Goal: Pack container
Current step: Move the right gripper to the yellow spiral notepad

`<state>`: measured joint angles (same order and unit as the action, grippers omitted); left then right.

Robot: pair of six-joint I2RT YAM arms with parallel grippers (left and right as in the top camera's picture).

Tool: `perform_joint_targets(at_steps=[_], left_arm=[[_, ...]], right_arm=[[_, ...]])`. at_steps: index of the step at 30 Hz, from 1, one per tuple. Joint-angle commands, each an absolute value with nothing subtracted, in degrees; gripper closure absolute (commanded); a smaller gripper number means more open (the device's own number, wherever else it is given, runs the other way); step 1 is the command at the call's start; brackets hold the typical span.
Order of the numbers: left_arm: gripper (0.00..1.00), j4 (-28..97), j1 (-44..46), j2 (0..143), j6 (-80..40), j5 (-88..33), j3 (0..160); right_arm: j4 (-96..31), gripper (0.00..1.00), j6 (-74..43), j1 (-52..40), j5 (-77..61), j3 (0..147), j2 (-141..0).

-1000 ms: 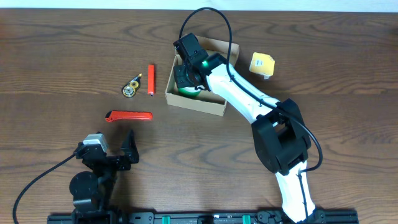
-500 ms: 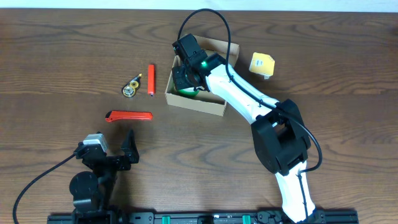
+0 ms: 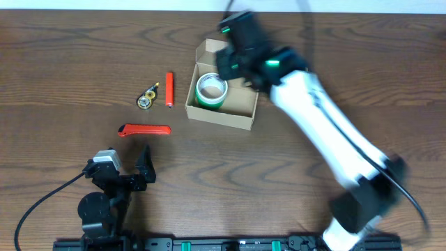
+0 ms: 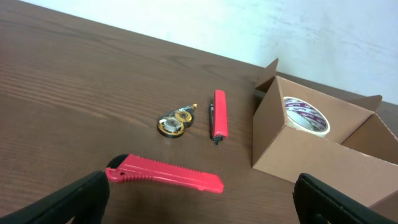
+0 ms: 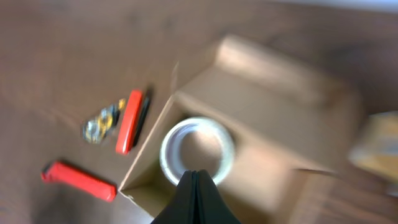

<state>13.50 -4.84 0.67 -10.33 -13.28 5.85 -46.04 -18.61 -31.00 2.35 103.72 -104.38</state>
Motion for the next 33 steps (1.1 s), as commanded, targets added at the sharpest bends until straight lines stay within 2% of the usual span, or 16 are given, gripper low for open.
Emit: perform_joint_targets(at_steps=[1, 11, 15, 16, 18, 21, 22, 23, 33], left_arm=[[0.05, 13.8, -5.2, 0.3, -10.3, -12.7, 4.3], [0.05, 13.8, -5.2, 0.3, -10.3, -12.7, 4.3], [0.05, 13.8, -5.2, 0.3, -10.3, -12.7, 4.3], [0.04, 13.8, -5.2, 0.3, -10.3, -12.7, 4.3], [0.05, 13.8, -5.2, 0.3, -10.3, -12.7, 4.3], [0.05, 13.8, -5.2, 0.3, -10.3, -12.7, 4.3], [0.05, 13.8, -5.2, 0.3, -10.3, -12.7, 4.3], [0.05, 13.8, -5.2, 0.3, -10.3, -12.7, 4.3], [0.05, 13.8, -5.2, 0.3, -10.3, -12.7, 4.3]], right_arm=[[-49.0, 0.99, -15.3, -26.7, 10.4, 104.7, -98.5], [-61.7, 0.98, -15.4, -13.8, 11.6, 104.7, -96.1], [-64.8, 0.89, -15.4, -12.2, 11.6, 104.4, -96.3], [-65.0, 0.81, -15.4, -11.9, 11.6, 104.3, -96.3], [-65.2, 0.5, -15.8, -11.4, 11.3, 104.0, -96.6], [-65.2, 0.25, -15.9, -11.0, 10.2, 104.0, -97.5], [-65.1, 0.1, -16.1, -11.0, 10.3, 103.9, -97.9], [-65.0, 0.01, -16.8, -11.0, 10.2, 103.9, -98.6], [-58.3, 0.01, -18.8, -10.8, 9.0, 103.9, -110.9]])
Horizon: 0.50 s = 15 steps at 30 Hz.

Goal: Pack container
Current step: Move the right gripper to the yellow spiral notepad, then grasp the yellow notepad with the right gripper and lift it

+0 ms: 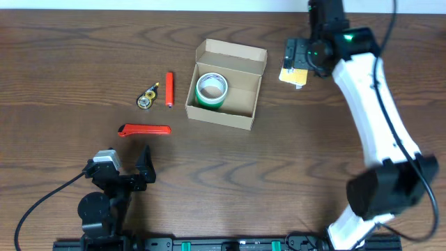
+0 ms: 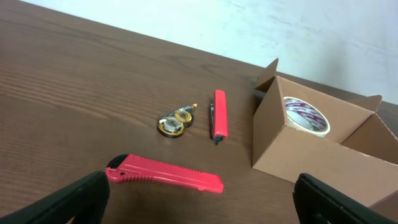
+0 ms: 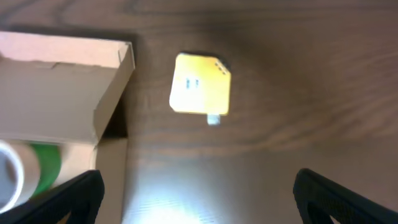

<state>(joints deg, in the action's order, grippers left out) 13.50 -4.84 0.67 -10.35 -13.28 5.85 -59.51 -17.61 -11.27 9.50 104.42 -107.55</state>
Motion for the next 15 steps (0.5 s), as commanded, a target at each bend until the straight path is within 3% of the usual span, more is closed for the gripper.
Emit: perform_joint_targets(at_steps=[1, 15], left_arm=[[0.05, 13.8, -5.2, 0.3, -10.3, -12.7, 4.3], [0.05, 13.8, -5.2, 0.3, -10.3, -12.7, 4.3]], right_arm=[[-57.0, 0.01, -18.7, -10.8, 9.0, 103.9, -112.3], [-42.0, 0.01, -17.5, -5.0, 6.0, 103.9, -126.6]])
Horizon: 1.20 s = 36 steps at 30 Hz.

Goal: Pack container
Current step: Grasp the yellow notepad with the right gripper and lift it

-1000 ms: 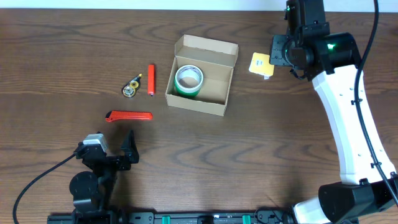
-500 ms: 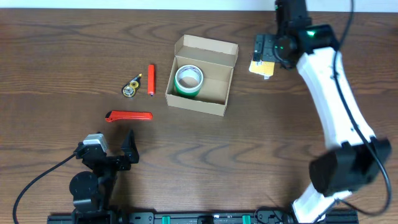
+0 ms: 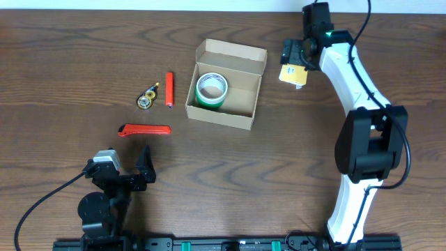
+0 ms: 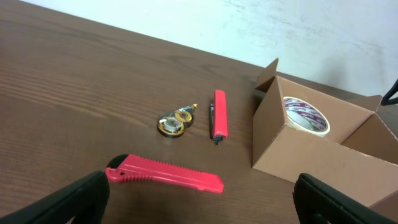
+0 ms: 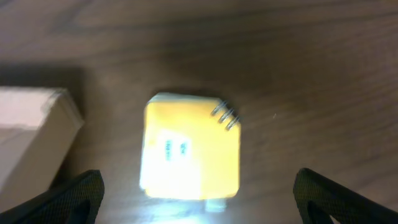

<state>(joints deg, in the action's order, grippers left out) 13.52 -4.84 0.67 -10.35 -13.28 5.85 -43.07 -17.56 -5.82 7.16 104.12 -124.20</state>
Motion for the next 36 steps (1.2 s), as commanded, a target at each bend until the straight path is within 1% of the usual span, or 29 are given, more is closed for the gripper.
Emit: perform_joint_targets(at_steps=[1, 13, 21, 36], left_arm=[[0.05, 13.8, -5.2, 0.3, -10.3, -12.7, 4.3], [0.05, 13.8, -5.2, 0.3, -10.3, -12.7, 4.3], [0.05, 13.8, -5.2, 0.3, -10.3, -12.7, 4.3], [0.05, 13.8, -5.2, 0.3, -10.3, -12.7, 4.3]], right_arm=[[-41.3, 0.01, -17.5, -4.9, 5.2, 103.9, -127.5], [-39.1, 0.01, -17.5, -6.1, 3.8, 103.9, -134.6], [-38.4, 0.01, -15.4, -6.5, 3.6, 103.9, -135.0], [-38.6, 0.01, -15.3, -6.4, 3.6, 103.9, -136.1]])
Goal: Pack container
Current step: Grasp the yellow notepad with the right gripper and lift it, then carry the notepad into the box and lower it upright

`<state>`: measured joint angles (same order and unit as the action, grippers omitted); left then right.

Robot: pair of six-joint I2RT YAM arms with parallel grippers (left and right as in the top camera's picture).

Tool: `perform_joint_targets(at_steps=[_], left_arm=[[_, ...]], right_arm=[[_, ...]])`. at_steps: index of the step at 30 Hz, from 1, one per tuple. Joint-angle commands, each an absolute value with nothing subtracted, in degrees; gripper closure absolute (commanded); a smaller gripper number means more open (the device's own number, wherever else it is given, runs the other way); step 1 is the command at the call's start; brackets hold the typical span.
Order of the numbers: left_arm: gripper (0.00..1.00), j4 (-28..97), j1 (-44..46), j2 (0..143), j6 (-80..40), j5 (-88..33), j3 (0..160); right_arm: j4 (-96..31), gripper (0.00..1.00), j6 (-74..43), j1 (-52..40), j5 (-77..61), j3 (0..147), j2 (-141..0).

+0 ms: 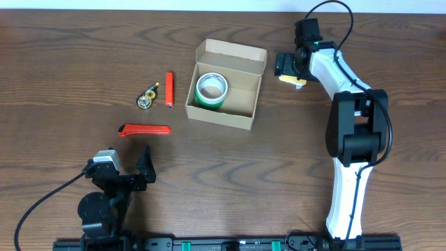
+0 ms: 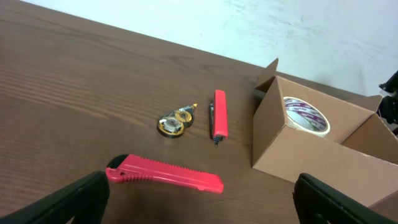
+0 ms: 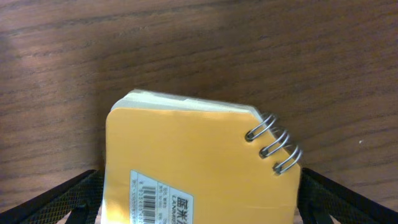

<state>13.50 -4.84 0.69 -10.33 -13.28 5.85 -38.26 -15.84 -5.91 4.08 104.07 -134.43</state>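
Note:
An open cardboard box (image 1: 217, 115) stands mid-table with a green-and-white tape roll (image 1: 211, 90) inside. Right of it lies a yellow spiral notepad (image 1: 292, 78); in the right wrist view the notepad (image 3: 193, 162) fills the space between the fingers of my right gripper (image 3: 199, 199), which is open astride it. A red box cutter (image 1: 144, 130), a red pen (image 1: 169, 89) and a small correction tape dispenser (image 1: 146, 97) lie left of the box. My left gripper (image 2: 202, 202) is open near the table's front, with the cutter (image 2: 165, 174) just ahead of it.
The box's flaps stand up at its far side (image 1: 231, 50). From the left wrist, the box (image 2: 311, 155) rises on the right and a pale wall (image 2: 280, 31) lies beyond the table's far edge.
My right gripper has come down closer over the yellow notepad, which now fills most of the right wrist view between the fingers. The left arm and the other objects have not moved.
First my right gripper was shut over the box with the tape roll inside. Then it stood open to the right of the box, above the yellow notepad. It was lower over the notepad after that, and now straddles it.

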Motion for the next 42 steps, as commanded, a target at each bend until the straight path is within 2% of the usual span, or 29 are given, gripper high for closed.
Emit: perform_joint_targets(at_steps=[1, 4, 12, 17, 31, 36, 42], left_arm=[[0.05, 13.8, -5.2, 0.3, -10.3, -12.7, 4.3], [0.05, 13.8, -5.2, 0.3, -10.3, -12.7, 4.3], [0.05, 13.8, -5.2, 0.3, -10.3, -12.7, 4.3], [0.05, 13.8, -5.2, 0.3, -10.3, -12.7, 4.3], [0.05, 13.8, -5.2, 0.3, -10.3, -12.7, 4.3], [0.05, 13.8, -5.2, 0.3, -10.3, -12.7, 4.3], [0.05, 13.8, -5.2, 0.3, -10.3, -12.7, 4.3]], right_arm=[[-38.5, 0.01, -15.3, -6.4, 3.6, 103.9, -136.1], [-38.3, 0.03, -15.3, -6.4, 3.6, 103.9, -136.1], [-38.3, 0.21, -15.4, -6.4, 3.6, 103.9, -136.1], [-39.4, 0.22, -15.4, -6.2, 1.8, 105.8, -135.5], [-50.5, 0.29, -14.0, -5.1, 1.1, 122.8, -125.1], [-51.7, 0.3, -12.8, -8.8, -2.2, 123.0, -120.6], [-54.9, 0.32, -14.9, -17.4, -2.2, 123.0, -119.7]])
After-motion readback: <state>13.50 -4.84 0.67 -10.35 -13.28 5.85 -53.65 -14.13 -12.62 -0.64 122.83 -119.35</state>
